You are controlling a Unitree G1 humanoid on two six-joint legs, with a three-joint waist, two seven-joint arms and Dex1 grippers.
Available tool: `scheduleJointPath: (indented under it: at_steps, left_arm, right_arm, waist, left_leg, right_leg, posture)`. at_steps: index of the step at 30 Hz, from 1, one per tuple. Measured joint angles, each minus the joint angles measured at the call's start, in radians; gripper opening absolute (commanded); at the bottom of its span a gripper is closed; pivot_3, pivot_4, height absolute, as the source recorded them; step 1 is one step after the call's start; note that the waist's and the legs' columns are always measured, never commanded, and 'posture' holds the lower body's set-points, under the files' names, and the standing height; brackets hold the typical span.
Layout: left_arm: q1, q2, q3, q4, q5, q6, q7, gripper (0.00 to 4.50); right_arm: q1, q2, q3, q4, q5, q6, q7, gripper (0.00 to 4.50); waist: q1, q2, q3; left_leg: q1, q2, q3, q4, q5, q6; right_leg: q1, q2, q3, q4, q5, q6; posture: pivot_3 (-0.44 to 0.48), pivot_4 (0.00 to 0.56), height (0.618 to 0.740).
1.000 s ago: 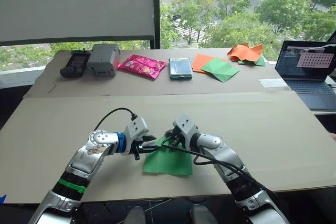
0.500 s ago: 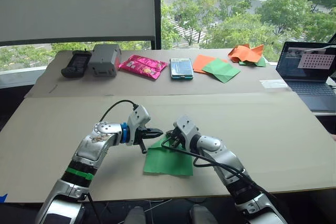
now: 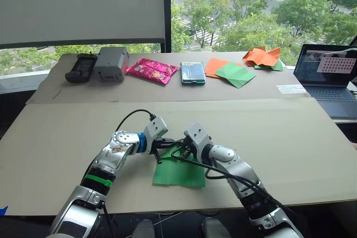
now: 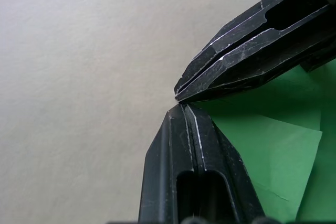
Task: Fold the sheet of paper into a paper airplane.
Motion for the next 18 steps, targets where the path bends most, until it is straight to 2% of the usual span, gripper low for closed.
scheduleJointPath:
  at_steps: [5, 18]
  left_arm:
    - [0.002, 0.003, -0.008, 0.003, 0.019, -0.027, -0.002, 0.04]
    - [0.041, 0.053, -0.037, -0.052, 0.053, -0.078, -0.027, 0.04]
  right_arm:
    - [0.003, 0.003, 0.001, -0.007, -0.001, 0.012, -0.004, 0.0]
    - [0.004, 0.008, 0.006, -0.013, -0.002, 0.026, -0.008, 0.0]
  waist:
    - [0.0, 0.0, 0.0]
    - [-0.002, 0.003, -0.003]
  left_leg:
    - [0.001, 0.0, 0.0, 0.0, -0.003, -0.005]
    - [0.003, 0.0, 0.0, 0.0, -0.003, -0.005]
  right_leg:
    - [0.0, 0.0, 0.0, 0.0, 0.0, 0.0]
    - [0.001, 0.0, 0.0, 0.0, 0.0, 0.0]
  posture:
    - [0.0, 0.15, 0.718]
    - [0.0, 0.15, 0.718]
